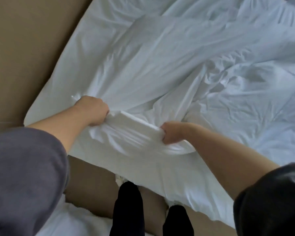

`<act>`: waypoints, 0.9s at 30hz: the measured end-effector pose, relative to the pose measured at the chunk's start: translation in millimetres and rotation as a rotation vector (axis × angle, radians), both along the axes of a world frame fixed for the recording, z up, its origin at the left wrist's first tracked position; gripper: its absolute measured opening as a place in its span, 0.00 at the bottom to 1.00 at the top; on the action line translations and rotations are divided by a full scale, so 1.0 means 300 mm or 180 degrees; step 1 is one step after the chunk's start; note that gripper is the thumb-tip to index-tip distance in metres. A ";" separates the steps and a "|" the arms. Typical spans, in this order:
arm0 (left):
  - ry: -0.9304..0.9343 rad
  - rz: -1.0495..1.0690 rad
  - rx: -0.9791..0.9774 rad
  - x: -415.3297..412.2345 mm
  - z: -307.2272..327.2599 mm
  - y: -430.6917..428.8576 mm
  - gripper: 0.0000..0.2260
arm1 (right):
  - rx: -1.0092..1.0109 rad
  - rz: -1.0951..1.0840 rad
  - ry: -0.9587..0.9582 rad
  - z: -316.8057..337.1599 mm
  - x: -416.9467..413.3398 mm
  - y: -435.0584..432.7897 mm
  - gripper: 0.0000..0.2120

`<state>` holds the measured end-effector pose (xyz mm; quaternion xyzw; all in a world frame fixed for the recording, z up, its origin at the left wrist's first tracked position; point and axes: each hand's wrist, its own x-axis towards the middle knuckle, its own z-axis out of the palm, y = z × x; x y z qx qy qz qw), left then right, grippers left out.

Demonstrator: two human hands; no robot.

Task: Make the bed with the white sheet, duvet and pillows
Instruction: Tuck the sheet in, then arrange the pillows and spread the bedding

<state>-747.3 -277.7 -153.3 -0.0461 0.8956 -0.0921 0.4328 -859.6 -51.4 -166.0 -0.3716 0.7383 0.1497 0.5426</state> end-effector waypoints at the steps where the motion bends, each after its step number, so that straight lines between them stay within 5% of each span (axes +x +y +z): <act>1: -0.0133 0.0067 -0.0034 0.031 -0.004 0.013 0.13 | -0.0008 -0.0059 -0.0065 -0.003 0.036 0.015 0.17; 5: -0.0453 0.0235 -0.0228 0.132 -0.065 0.081 0.21 | -0.0271 -0.0636 -0.0048 -0.046 0.096 0.124 0.25; 12: 0.0553 0.0507 0.0945 -0.034 -0.045 0.497 0.28 | -0.1836 -0.0301 0.2093 0.055 -0.024 0.442 0.28; 17: 0.0659 0.0431 0.1236 -0.163 -0.098 0.838 0.32 | -0.0381 -0.2141 0.1830 0.032 0.008 0.770 0.53; 21: 0.0291 0.0545 0.0593 -0.173 -0.252 0.976 0.47 | -0.0515 -0.2515 0.1650 -0.114 0.026 0.880 0.61; 24: 0.0529 0.0698 0.0011 -0.175 -0.360 1.018 0.34 | -0.1248 -0.2923 0.1490 -0.227 0.006 0.858 0.56; 27: 0.1049 0.0563 0.0225 -0.179 -0.426 0.993 0.19 | -0.2031 -0.3626 0.1606 -0.266 -0.032 0.838 0.38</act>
